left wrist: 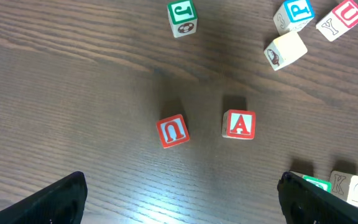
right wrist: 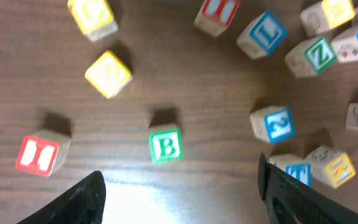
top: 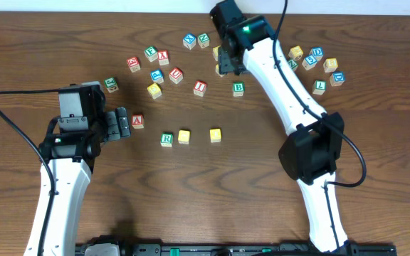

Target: Spell out ROBOT

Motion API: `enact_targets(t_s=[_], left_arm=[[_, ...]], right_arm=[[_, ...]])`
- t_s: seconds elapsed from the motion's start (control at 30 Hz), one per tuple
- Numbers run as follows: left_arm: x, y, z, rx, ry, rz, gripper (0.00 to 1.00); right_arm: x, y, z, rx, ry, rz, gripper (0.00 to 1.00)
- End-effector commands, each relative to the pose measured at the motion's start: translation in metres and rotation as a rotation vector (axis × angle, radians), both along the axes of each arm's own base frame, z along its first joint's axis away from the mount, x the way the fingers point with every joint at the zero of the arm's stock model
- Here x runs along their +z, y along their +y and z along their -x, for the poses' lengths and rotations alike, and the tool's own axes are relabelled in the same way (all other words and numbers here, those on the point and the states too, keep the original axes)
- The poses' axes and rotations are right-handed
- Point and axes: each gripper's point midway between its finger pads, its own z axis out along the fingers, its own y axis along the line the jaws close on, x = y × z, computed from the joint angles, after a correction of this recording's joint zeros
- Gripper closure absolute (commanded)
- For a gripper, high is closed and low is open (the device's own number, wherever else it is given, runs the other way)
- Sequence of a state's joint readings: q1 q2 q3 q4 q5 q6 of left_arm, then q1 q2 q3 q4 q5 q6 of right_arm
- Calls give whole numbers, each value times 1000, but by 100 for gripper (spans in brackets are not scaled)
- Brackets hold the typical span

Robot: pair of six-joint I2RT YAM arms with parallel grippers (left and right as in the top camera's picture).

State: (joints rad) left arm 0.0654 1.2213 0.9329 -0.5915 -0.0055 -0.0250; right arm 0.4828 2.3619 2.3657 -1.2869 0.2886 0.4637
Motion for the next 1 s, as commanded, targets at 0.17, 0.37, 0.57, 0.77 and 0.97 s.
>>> enact_targets(t_s=[0.17, 0.37, 0.57, 0.77, 0.97], left_arm=[[10, 2, -5, 1, -21, -6, 4], [10, 2, -5, 2, -22, -4, 4], [10, 2, -5, 1, -22, -5, 4], [10, 2, -5, 1, -22, -5, 4], [10, 2, -5, 1, -22, -5, 4]], right_arm=[[0, 11, 16, -24, 20, 10, 26], [1, 11, 14, -16, 14, 15, 27], [1, 7, 10, -32, 8, 7, 27], [2, 8, 9, -32, 1, 4, 28], [2, 9, 6, -32, -9, -1, 29]])
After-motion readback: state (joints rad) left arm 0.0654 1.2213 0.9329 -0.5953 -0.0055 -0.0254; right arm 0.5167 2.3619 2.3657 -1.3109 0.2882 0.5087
